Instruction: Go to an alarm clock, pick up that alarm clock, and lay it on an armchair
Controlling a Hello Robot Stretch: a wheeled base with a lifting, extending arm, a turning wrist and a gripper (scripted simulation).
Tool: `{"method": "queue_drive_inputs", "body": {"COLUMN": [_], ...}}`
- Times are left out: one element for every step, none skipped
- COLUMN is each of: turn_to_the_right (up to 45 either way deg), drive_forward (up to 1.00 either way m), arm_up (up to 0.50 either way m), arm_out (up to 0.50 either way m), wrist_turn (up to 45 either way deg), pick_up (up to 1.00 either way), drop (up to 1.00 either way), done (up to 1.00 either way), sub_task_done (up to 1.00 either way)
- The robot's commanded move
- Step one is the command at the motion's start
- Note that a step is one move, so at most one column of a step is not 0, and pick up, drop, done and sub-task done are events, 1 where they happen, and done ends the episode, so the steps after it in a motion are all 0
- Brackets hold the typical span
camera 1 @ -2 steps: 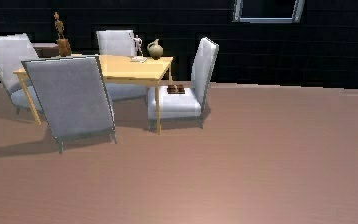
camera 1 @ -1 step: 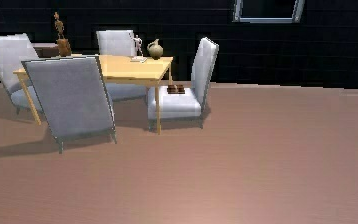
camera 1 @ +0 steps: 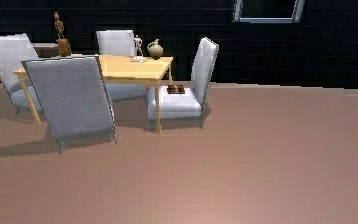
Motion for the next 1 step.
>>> {"method": "queue_drive_inputs", "body": {"turn_to_the_right": [0.0], "drive_forward": [0.00], "arm_up": [0.00], "arm_out": [0.00], "wrist_turn": [24.0], "pick_up": [0.00], "drop": [0.00], "done": [0.00], "sub_task_done": [0.00]}}
